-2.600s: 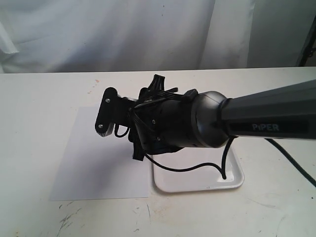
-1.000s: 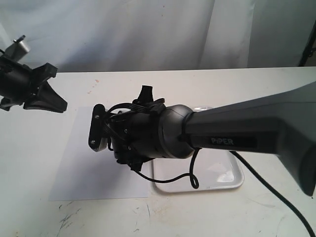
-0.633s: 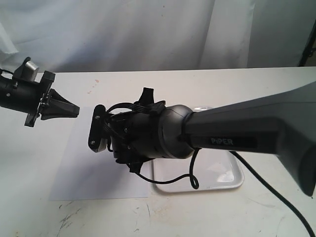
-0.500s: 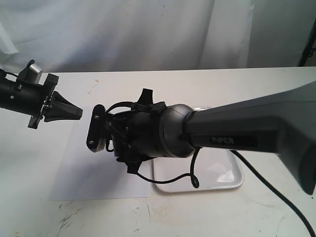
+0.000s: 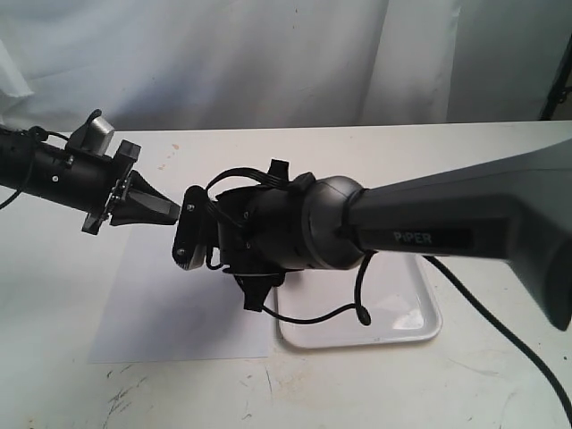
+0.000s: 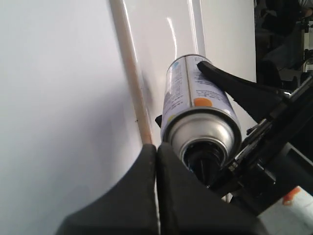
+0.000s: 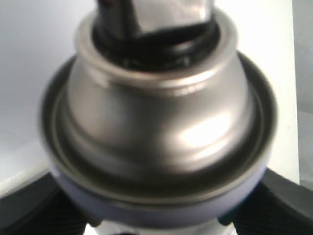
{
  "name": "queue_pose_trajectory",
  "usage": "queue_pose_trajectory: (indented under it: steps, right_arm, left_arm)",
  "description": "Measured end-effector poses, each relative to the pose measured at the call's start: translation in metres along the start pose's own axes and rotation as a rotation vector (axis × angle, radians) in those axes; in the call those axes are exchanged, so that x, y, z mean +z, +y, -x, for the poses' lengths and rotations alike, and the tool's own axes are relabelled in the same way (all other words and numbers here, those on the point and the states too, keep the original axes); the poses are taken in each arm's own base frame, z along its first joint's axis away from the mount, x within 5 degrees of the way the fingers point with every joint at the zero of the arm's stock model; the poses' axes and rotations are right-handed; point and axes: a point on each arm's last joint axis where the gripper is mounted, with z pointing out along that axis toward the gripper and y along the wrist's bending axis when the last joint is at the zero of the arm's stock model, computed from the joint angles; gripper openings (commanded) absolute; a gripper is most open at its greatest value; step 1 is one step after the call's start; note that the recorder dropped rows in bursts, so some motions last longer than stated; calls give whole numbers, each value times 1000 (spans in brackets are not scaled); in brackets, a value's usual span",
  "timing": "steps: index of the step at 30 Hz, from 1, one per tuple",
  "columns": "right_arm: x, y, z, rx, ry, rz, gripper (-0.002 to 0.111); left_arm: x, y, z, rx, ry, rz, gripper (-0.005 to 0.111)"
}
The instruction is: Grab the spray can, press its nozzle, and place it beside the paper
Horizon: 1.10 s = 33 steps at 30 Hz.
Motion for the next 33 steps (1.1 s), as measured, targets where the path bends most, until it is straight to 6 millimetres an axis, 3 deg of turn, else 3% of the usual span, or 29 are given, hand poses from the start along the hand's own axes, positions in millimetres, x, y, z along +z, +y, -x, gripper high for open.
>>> queue_pose_trajectory:
  steps: [8,18,33]
  right_arm:
    - [1,2,-3,-30,18,43,0]
    - [1,2,-3,-83,17,45,0]
    - [3,3,-7,-67,41,79,0]
  left_arm:
    - [1,1,-2,2,21,17,0]
    - [23,-12,-7,40,91,24,0]
    - [24,-12,-8,47,105,35,0]
